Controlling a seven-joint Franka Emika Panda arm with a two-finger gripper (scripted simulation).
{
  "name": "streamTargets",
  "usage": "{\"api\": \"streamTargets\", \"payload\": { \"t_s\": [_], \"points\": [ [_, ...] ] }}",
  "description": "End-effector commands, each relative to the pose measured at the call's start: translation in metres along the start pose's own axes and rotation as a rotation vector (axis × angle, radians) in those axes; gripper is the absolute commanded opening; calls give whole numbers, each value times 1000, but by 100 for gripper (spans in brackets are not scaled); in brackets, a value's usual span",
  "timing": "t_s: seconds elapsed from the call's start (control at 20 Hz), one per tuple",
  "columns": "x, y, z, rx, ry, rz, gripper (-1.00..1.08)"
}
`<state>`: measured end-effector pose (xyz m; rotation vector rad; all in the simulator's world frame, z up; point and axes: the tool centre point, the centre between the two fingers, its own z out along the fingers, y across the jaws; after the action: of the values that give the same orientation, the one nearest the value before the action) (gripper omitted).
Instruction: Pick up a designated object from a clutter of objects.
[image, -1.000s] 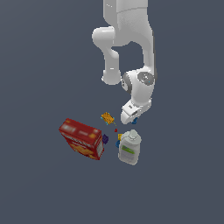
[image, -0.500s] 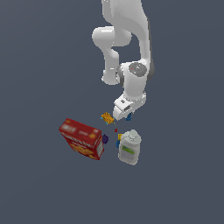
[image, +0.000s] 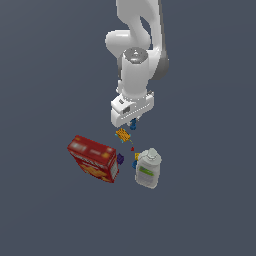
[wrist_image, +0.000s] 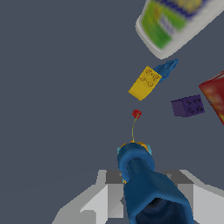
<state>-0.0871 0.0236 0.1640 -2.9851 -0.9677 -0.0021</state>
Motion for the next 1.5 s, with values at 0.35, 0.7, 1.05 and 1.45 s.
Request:
{"api": "streamTargets", "payload": {
  "t_s": [0.35, 0.7, 1.05, 1.45],
  "points": [
    [-47, 68, -84, 2, 2, 0, -100],
    [-80, 119, -146, 0, 0, 1, -100],
    [-105, 162, -195, -1, -2, 2, -100],
    [-118, 187, -223, -3, -3, 2, -100]
  ]
}}
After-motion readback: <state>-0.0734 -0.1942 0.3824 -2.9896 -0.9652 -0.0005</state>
